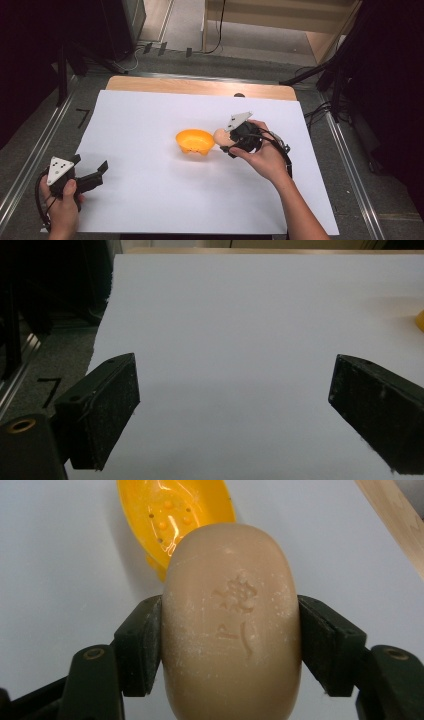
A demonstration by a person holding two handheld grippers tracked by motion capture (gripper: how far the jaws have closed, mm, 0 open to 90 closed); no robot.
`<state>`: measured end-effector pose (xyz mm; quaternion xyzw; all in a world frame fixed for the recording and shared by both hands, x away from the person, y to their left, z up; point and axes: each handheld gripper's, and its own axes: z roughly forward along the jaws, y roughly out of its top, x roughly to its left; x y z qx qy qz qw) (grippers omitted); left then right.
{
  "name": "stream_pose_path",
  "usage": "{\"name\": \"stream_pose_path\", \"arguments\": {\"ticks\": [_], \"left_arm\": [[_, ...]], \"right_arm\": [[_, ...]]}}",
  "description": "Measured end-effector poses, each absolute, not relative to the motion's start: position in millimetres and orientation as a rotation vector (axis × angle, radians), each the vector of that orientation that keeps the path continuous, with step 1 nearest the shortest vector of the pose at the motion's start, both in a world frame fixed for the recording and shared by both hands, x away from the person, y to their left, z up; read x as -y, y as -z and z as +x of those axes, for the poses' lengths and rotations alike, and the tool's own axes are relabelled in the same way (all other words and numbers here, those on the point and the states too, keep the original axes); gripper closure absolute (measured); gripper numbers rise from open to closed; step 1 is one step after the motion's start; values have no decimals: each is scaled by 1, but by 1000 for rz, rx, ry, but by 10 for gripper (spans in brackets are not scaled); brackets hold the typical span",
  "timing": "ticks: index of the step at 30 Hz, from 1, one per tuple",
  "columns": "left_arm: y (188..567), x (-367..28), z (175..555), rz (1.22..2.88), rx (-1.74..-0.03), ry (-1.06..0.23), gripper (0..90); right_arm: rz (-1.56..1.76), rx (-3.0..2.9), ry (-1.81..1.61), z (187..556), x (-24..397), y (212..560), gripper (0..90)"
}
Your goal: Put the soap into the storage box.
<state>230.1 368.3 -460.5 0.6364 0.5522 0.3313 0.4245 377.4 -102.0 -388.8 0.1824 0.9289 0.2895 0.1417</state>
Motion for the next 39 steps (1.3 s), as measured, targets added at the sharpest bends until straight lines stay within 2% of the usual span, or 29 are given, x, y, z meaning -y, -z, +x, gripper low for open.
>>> {"name": "stream_pose_path", "arguments": {"ticks": [39], "left_arm": [[460, -369, 230, 1592, -1378, -822, 68]], "right_arm": [[259, -2754, -903, 396, 56, 383, 330]]}}
